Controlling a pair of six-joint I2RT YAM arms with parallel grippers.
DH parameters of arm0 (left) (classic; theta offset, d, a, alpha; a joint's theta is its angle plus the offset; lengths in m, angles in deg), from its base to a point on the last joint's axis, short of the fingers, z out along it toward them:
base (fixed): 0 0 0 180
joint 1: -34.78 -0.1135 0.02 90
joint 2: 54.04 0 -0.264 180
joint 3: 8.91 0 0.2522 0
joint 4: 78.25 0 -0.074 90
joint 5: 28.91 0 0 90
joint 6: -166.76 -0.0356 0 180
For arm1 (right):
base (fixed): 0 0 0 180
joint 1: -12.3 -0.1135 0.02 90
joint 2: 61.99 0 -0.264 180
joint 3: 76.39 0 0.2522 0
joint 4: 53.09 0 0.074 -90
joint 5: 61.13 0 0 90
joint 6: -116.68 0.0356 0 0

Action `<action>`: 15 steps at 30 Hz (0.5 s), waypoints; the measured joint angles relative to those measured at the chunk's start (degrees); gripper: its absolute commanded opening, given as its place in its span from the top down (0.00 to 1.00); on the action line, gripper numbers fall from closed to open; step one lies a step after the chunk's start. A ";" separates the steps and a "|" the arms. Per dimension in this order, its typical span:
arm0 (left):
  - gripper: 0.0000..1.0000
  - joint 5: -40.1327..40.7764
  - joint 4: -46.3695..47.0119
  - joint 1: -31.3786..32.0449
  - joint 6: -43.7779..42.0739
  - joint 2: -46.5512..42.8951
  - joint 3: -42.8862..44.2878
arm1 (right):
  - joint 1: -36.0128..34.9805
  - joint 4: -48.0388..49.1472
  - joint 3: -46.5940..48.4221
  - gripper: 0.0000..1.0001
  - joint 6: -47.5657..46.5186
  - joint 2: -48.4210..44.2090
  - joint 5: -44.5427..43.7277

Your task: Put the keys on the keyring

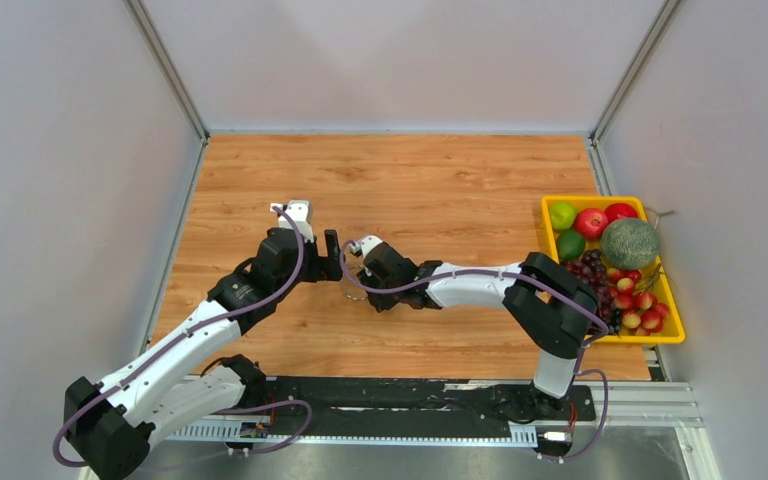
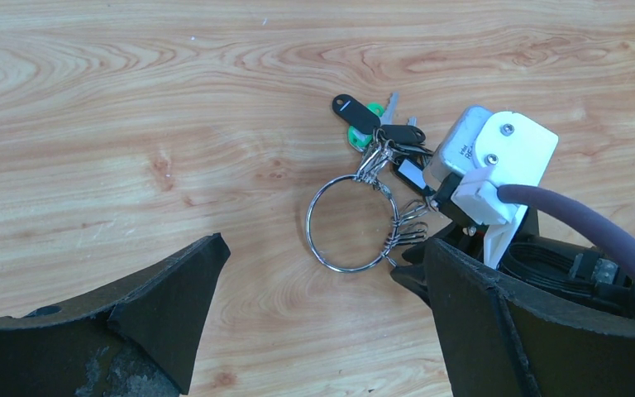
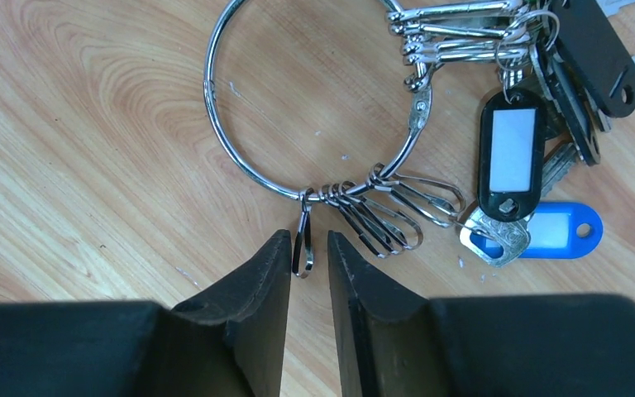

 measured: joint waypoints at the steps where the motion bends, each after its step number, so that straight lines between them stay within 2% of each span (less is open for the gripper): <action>1: 0.00 0.00 0.00 0.00 0.00 0.00 0.00 | -0.17 0.02 -0.17 0.71 0.00 -0.11 -0.28; 6: 0.00 -0.17 0.00 0.00 0.00 0.00 0.00 | -1.16 -0.59 -1.20 0.74 0.00 -1.14 -1.66; 11: 0.00 -0.28 0.00 0.00 0.02 0.00 0.00 | -1.64 -0.74 -2.60 0.81 0.07 -2.27 -2.75; 15: 0.00 -0.52 0.00 0.00 0.02 0.00 0.00 | -1.77 -0.81 -2.67 0.80 0.15 -2.36 -3.58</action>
